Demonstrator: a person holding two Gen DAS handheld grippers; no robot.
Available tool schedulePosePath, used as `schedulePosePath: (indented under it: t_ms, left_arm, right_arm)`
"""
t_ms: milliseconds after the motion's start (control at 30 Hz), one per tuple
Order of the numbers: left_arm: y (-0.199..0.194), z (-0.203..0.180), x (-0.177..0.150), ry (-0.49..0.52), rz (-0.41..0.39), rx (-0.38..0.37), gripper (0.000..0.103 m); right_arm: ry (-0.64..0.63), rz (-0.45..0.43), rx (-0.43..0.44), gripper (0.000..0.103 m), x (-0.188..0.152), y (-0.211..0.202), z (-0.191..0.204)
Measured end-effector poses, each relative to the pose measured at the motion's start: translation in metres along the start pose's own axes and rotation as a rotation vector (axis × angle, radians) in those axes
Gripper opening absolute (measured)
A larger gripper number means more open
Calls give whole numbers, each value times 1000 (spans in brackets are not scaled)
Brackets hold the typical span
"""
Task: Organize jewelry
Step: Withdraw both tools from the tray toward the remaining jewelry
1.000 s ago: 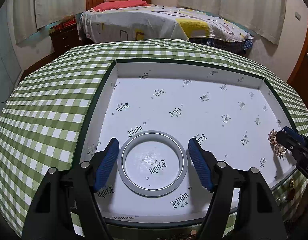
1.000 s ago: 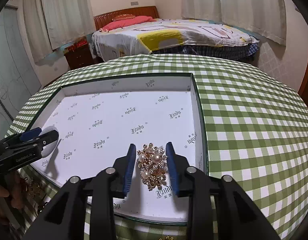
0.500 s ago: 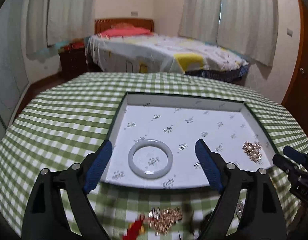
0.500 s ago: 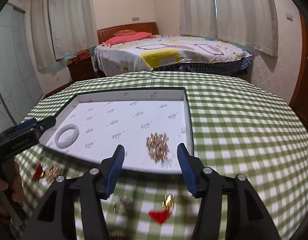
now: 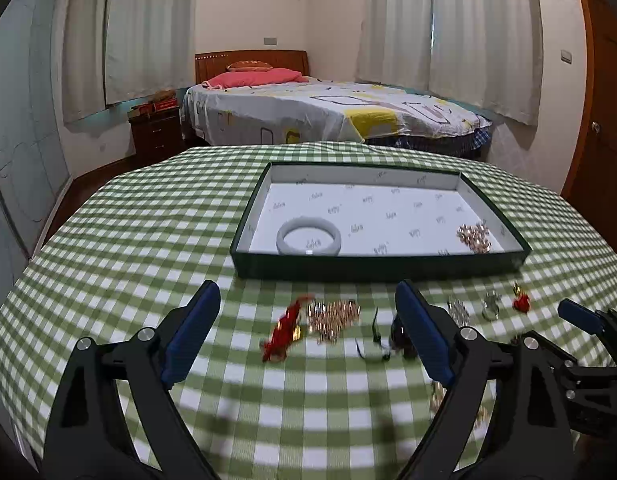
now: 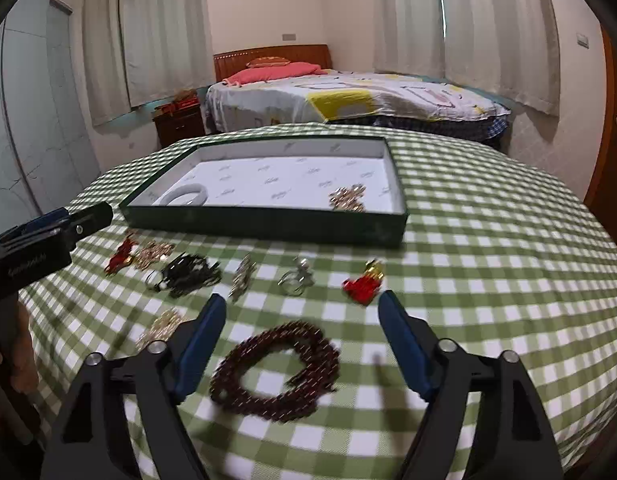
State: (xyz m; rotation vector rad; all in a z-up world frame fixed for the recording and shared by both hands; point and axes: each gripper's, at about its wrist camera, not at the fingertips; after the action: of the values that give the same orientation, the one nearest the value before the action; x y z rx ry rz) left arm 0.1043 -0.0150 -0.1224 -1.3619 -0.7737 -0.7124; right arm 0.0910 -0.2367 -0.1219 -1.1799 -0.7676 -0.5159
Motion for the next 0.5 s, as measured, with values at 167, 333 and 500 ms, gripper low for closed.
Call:
schedulePosePath:
  t_ms: [167, 333, 500]
  left_arm:
    - [-9, -4, -15, 6, 21, -8, 87]
    - [-9, -8, -18, 14, 29, -13, 87]
    - [-7, -12, -22, 8, 52, -30, 91]
  right_arm:
    - [-17, 60, -4, 80, -11, 11, 9]
    - [-14, 117, -10, 80, -20, 18, 9]
    - [-13, 121, -13, 66, -26, 15, 6]
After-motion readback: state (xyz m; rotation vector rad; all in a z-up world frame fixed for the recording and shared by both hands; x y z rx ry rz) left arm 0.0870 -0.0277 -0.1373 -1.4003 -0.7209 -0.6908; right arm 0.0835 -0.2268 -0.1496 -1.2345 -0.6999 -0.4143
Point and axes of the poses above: each gripper's, at about its wrist camera, not at the fingertips, and y roughly the way its jaws point, z to its left, x to its top, and after that the axes turned 5 degrees about x, right-handed
